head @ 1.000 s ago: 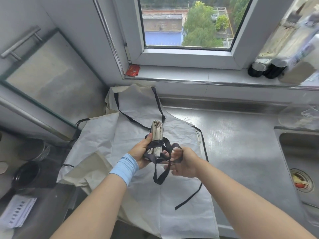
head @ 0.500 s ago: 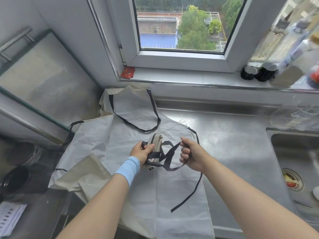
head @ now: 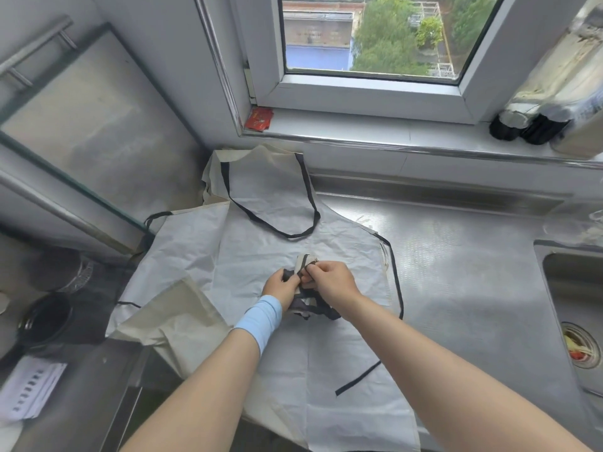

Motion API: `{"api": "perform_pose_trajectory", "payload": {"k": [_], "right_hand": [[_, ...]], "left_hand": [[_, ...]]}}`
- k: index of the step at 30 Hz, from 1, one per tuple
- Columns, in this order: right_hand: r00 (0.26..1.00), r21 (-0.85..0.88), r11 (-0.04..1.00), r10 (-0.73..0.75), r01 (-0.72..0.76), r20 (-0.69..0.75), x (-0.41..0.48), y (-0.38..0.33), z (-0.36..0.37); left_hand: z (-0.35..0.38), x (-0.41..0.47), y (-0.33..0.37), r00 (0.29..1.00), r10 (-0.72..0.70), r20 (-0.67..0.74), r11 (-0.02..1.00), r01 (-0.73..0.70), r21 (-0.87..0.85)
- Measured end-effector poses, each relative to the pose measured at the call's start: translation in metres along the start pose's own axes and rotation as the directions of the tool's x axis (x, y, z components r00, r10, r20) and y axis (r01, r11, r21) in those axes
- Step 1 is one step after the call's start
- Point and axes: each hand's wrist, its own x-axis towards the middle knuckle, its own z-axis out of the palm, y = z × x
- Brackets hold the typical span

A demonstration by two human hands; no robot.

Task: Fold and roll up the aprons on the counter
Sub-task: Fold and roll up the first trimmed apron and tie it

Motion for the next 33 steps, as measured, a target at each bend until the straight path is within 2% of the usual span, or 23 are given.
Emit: {"api": "perform_pose_trajectory", "payload": {"k": [2, 5, 6, 10, 13, 15, 17, 19, 22, 27, 30, 33], "right_hand": [[1.000, -0.148, 0.989, -0.028, 0.026, -0.005, 0.001, 0.000, 0.001], [0.995, -0.351, 0.931, -0.079, 0.096, 0.062, 0.002, -0.001, 0.004], [0.992, -0.387, 0.914, -0.094, 0.120, 0.085, 0.002, -0.002, 0.007], [0.987, -0.427, 0.890, -0.129, 0.158, 0.097, 0.004, -0.006, 0.018], [0.992, -0.423, 0.897, -0.112, 0.129, 0.063, 0.010, -0.006, 0.024], [0.994, -0.435, 0.894, -0.096, 0.111, 0.058, 0.011, -0.008, 0.028], [0.996, -0.389, 0.917, -0.066, 0.085, 0.062, 0.012, -0.009, 0.032], [0.996, -0.334, 0.941, -0.033, 0.058, 0.081, 0.011, -0.008, 0.036], [0.994, -0.381, 0.921, -0.045, 0.079, 0.098, 0.013, -0.007, 0.040], [0.992, -0.531, 0.842, -0.125, 0.100, -0.012, 0.011, -0.011, 0.047], [0.986, -0.501, 0.863, -0.137, 0.070, -0.097, 0.009, -0.014, 0.052], [0.993, -0.477, 0.877, -0.103, 0.060, -0.063, 0.009, -0.016, 0.053]], "left_hand": [[-0.003, 0.002, -0.002, 1.000, 0.015, 0.012, 0.999, -0.015, 0.043], [-0.009, 0.002, -0.008, 0.996, 0.073, -0.052, 0.959, -0.055, 0.280], [-0.011, 0.001, -0.010, 0.993, 0.091, -0.076, 0.949, -0.064, 0.308], [-0.025, 0.003, -0.019, 0.974, 0.190, -0.120, 0.960, -0.158, 0.232], [-0.035, 0.001, -0.021, 0.981, 0.147, -0.130, 0.988, -0.152, -0.031], [-0.038, -0.004, -0.021, 0.992, 0.084, -0.097, 0.968, -0.105, -0.229], [-0.040, -0.006, -0.023, 0.997, 0.066, -0.051, 0.941, -0.079, -0.330], [-0.041, -0.004, -0.029, 0.996, 0.089, -0.022, 0.952, -0.091, -0.291], [-0.043, 0.003, -0.034, 0.995, 0.102, -0.018, 0.969, -0.103, -0.225], [-0.046, 0.004, -0.033, 0.985, 0.171, 0.018, 0.974, -0.166, -0.153], [-0.049, 0.001, -0.038, 0.986, 0.165, -0.015, 0.978, -0.166, -0.125], [-0.052, 0.001, -0.040, 0.988, 0.150, -0.028, 0.982, -0.153, -0.114]]}}
